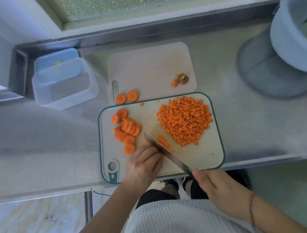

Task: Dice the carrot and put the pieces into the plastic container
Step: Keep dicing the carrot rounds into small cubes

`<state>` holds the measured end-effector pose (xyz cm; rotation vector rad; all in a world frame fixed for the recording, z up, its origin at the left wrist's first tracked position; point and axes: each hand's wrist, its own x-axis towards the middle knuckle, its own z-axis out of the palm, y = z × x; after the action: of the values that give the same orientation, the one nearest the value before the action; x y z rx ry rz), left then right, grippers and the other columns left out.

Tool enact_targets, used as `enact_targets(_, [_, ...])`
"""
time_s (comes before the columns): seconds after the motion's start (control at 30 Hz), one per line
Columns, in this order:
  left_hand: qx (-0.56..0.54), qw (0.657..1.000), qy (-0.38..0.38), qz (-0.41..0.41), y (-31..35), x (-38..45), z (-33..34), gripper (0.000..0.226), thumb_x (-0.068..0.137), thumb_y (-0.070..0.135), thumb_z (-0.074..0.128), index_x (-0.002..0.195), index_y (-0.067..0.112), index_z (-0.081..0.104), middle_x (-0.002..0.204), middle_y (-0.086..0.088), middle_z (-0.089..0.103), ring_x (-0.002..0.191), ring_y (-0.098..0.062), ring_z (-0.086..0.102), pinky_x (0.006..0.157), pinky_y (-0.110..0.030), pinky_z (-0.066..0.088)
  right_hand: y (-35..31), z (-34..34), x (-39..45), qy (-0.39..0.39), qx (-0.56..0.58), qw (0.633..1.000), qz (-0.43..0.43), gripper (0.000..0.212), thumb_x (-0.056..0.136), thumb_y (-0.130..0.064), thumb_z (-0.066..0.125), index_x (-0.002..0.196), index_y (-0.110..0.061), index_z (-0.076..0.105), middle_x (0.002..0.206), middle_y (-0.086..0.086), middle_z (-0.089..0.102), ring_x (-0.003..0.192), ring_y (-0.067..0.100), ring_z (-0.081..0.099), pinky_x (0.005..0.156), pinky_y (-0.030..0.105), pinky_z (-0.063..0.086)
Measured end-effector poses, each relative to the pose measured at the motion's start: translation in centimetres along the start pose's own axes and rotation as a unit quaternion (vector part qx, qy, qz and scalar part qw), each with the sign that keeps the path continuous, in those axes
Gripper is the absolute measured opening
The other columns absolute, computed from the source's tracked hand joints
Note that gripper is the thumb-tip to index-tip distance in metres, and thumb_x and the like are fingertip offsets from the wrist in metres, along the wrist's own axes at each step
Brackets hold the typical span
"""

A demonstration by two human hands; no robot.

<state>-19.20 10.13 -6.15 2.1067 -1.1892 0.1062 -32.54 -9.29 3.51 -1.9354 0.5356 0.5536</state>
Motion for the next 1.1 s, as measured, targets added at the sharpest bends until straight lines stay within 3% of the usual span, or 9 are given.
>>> enact_targets(0.07, [0.010, 0.999, -0.027, 0.022, -0.5, 0.4, -0.7, 0.005, 0.091, 0.008, 0.072, 0.091, 0.005, 0.076, 0.098, -0.007, 0.071, 0.091, -0.028, 0.066, 0.083, -0.040, 0.055, 0.5, -1.0, -0.9, 0.004, 0.031, 0.999, 0.029, 0.055, 0.087, -0.062, 0.031, 0.058, -0.016, 0.038, 0.051, -0.007, 0.042, 0.051, 0.005, 0.039, 0.056, 0.017, 0.034])
enact_targets(0.2, [0.012, 0.993, -0.073, 0.097, -2.2, 2.9, -2.5, 0.008, 0.089, 0.014, 0.074, 0.093, 0.007, 0.075, 0.102, -0.009, 0.068, 0.089, -0.029, 0.062, 0.081, -0.037, 0.051, 2.2, -2.3, -2.6, -0.003, 0.080, 0.993, 0.085, 0.066, 0.081, -0.077, 0.032, 0.063, -0.013, 0.035, 0.054, -0.002, 0.031, 0.049, 0.012, 0.030, 0.046, 0.017, 0.028])
enact_targets(0.37, [0.047, 0.973, -0.198, 0.108, -4.3, 5.7, -3.1, 0.054, 0.080, 0.040, 0.082, 0.122, 0.010, 0.067, 0.125, -0.010, 0.061, 0.096, -0.026, 0.060, 0.083, -0.039, 0.053, 2.9, -3.3, -3.7, 0.000, 0.105, 0.989, 0.104, 0.073, 0.082, -0.069, 0.030, 0.066, 0.002, 0.039, 0.053, 0.002, 0.032, 0.051, 0.016, 0.029, 0.048, 0.021, 0.028])
enact_targets(0.43, [0.040, 0.962, -0.229, 0.143, -4.5, 6.1, -2.7, 0.052, 0.086, 0.043, 0.070, 0.127, 0.011, 0.065, 0.127, -0.011, 0.060, 0.096, -0.028, 0.062, 0.080, -0.039, 0.054, 3.1, -3.3, -3.7, 0.009, 0.113, 0.987, 0.112, 0.080, 0.080, -0.075, 0.031, 0.068, 0.003, 0.042, 0.055, 0.001, 0.033, 0.056, 0.018, 0.031, 0.054, 0.026, 0.032])
enact_targets(0.53, [0.018, 0.961, -0.220, 0.165, -4.5, 5.5, -2.0, 0.037, 0.095, 0.036, 0.059, 0.122, 0.012, 0.067, 0.121, -0.013, 0.061, 0.089, -0.029, 0.060, 0.074, -0.037, 0.052, 2.9, -3.1, -3.5, 0.018, 0.087, 0.989, 0.119, 0.064, 0.083, -0.072, 0.032, 0.058, -0.014, 0.039, 0.052, -0.002, 0.035, 0.052, 0.015, 0.034, 0.055, 0.028, 0.035])
enact_targets(0.7, [0.042, 0.991, -0.118, 0.045, -2.2, 2.9, -1.2, 0.029, 0.097, 0.037, 0.057, 0.116, 0.016, 0.064, 0.118, -0.002, 0.051, 0.085, -0.025, 0.064, 0.060, -0.034, 0.055, 1.6, -1.7, -2.3, 0.037, 0.029, 0.997, 0.065, 0.052, 0.087, -0.058, 0.032, 0.059, -0.014, 0.040, 0.048, -0.006, 0.042, 0.049, 0.006, 0.039, 0.053, 0.017, 0.033])
enact_targets(0.83, [0.083, 0.993, -0.015, -0.086, 0.0, 1.9, 0.5, 0.036, 0.085, 0.043, 0.061, 0.101, 0.013, 0.073, 0.109, 0.000, 0.059, 0.079, -0.014, 0.060, 0.053, -0.026, 0.050, 0.7, -0.1, -1.0, 0.074, -0.024, 0.996, 0.040, 0.061, 0.084, -0.065, 0.023, 0.072, -0.018, 0.060, 0.066, -0.005, 0.064, 0.067, 0.006, 0.059, 0.069, 0.022, 0.047])
enact_targets(1.03, [0.057, 0.981, 0.023, -0.184, 2.2, 2.7, 1.6, 0.042, 0.080, 0.038, 0.060, 0.099, 0.004, 0.075, 0.102, -0.010, 0.070, 0.086, -0.013, 0.055, 0.064, -0.024, 0.048, 0.6, 1.9, -0.1, 0.075, -0.062, 0.995, -0.005, 0.076, 0.083, -0.077, 0.007, 0.087, -0.025, 0.062, 0.083, -0.007, 0.067, 0.082, 0.005, 0.061, 0.079, 0.030, 0.051])
enact_targets(1.1, [0.052, 0.979, 0.012, -0.198, 2.5, 2.7, 1.3, 0.038, 0.077, 0.034, 0.067, 0.100, 0.005, 0.075, 0.102, -0.009, 0.070, 0.082, -0.012, 0.059, 0.062, -0.023, 0.049, 0.5, 1.9, 0.0, 0.081, -0.064, 0.995, -0.008, 0.071, 0.086, -0.074, 0.010, 0.080, -0.024, 0.060, 0.074, -0.007, 0.065, 0.074, 0.005, 0.060, 0.073, 0.028, 0.051])
